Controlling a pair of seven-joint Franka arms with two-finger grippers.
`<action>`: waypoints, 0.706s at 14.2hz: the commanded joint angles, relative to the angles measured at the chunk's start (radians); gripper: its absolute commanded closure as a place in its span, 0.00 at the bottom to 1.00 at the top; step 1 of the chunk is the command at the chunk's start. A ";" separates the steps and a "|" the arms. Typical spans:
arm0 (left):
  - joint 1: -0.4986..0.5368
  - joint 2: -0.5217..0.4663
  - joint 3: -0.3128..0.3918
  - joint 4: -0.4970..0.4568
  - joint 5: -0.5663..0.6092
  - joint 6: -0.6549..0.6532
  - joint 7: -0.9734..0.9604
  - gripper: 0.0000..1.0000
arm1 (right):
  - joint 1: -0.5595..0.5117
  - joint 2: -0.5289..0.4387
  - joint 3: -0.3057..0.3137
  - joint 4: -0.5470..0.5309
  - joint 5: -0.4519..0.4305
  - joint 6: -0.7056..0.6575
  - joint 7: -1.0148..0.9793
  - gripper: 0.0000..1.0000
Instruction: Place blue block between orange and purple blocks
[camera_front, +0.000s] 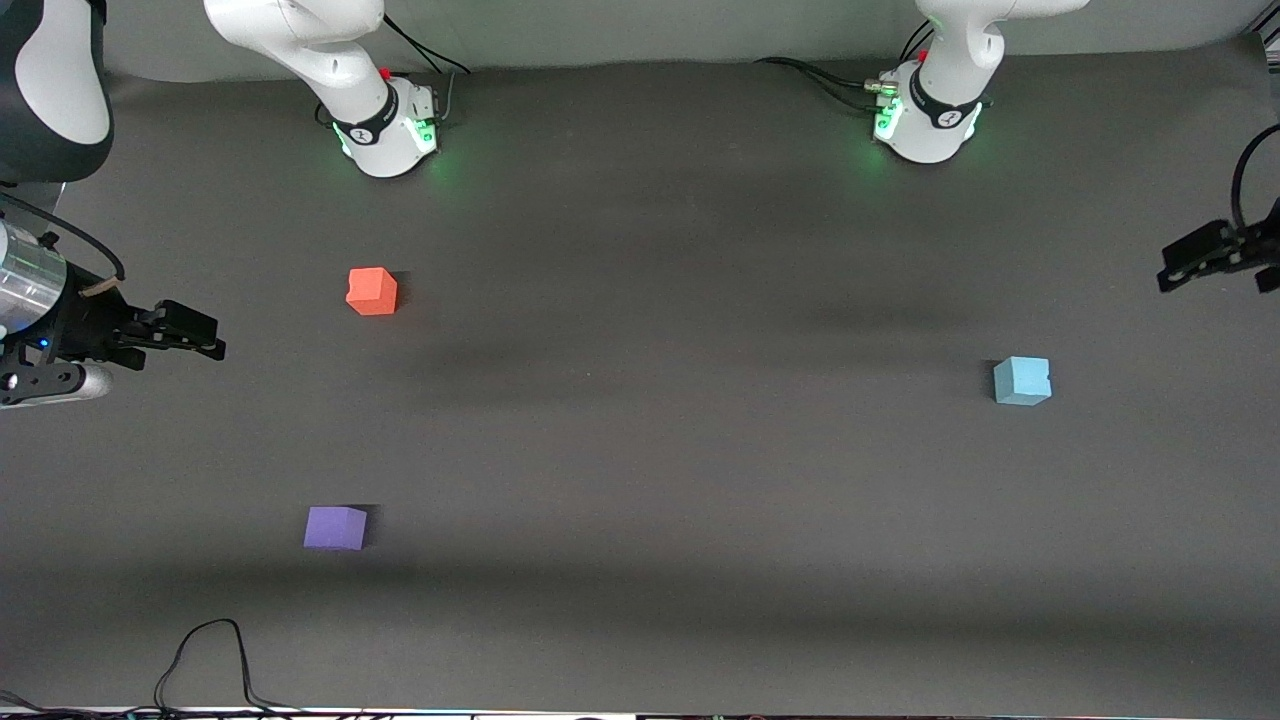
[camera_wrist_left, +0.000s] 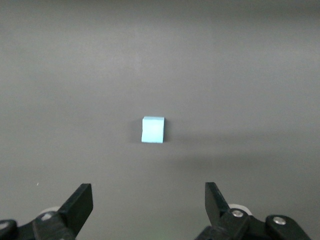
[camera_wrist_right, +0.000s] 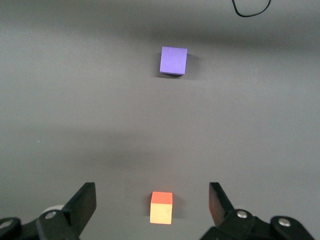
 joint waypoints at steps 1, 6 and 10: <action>-0.004 0.008 0.005 -0.123 0.016 0.139 0.025 0.00 | 0.007 -0.004 -0.003 0.008 0.005 -0.011 0.008 0.00; 0.057 0.043 0.003 -0.321 0.010 0.414 0.131 0.00 | 0.006 -0.004 -0.003 0.008 0.005 -0.011 0.008 0.00; 0.058 0.113 0.003 -0.460 0.002 0.647 0.131 0.00 | 0.006 -0.004 -0.004 0.008 0.005 -0.011 0.008 0.00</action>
